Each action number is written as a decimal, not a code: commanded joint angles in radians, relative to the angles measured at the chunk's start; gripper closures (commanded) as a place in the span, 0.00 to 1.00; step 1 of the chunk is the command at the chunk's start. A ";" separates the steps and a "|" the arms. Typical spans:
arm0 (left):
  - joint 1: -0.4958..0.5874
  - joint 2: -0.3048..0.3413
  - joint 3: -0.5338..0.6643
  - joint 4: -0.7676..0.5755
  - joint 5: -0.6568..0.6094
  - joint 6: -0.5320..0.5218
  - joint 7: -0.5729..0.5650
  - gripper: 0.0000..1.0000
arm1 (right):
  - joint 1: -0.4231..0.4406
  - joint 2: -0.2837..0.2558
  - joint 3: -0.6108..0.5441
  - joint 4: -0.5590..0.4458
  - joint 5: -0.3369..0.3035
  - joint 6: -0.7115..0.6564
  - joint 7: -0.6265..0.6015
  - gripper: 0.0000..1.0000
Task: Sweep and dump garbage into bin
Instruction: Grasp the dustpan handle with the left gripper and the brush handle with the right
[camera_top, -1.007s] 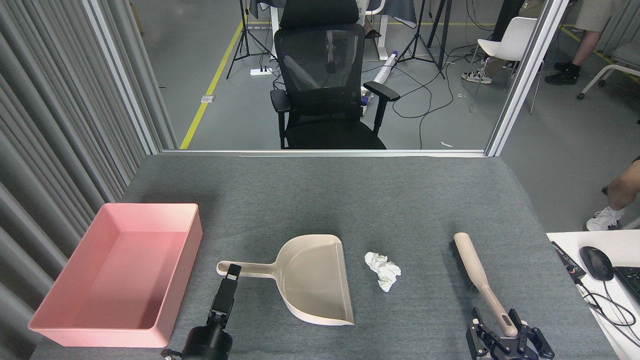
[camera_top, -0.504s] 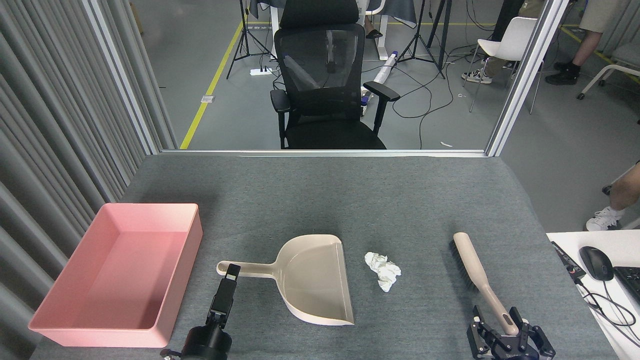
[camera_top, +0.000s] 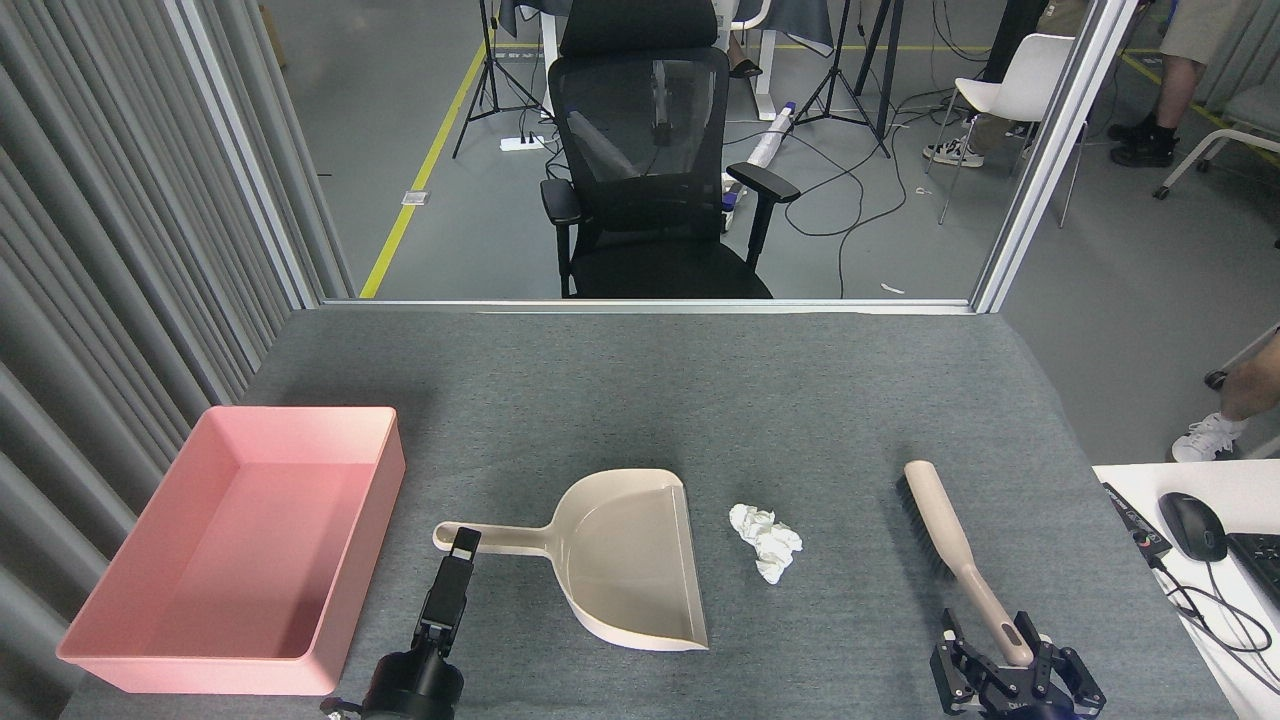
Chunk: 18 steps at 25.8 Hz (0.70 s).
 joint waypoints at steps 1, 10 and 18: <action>0.000 0.000 0.006 -0.001 0.000 0.000 0.000 0.01 | 0.000 0.000 0.000 0.000 0.001 -0.001 0.000 0.23; 0.000 -0.001 0.010 0.001 0.000 0.000 0.003 0.01 | 0.000 0.000 0.000 0.000 0.001 -0.006 0.000 0.33; 0.000 -0.001 0.010 0.001 0.000 0.000 0.004 0.01 | 0.002 0.000 0.000 0.000 0.001 -0.008 0.000 0.40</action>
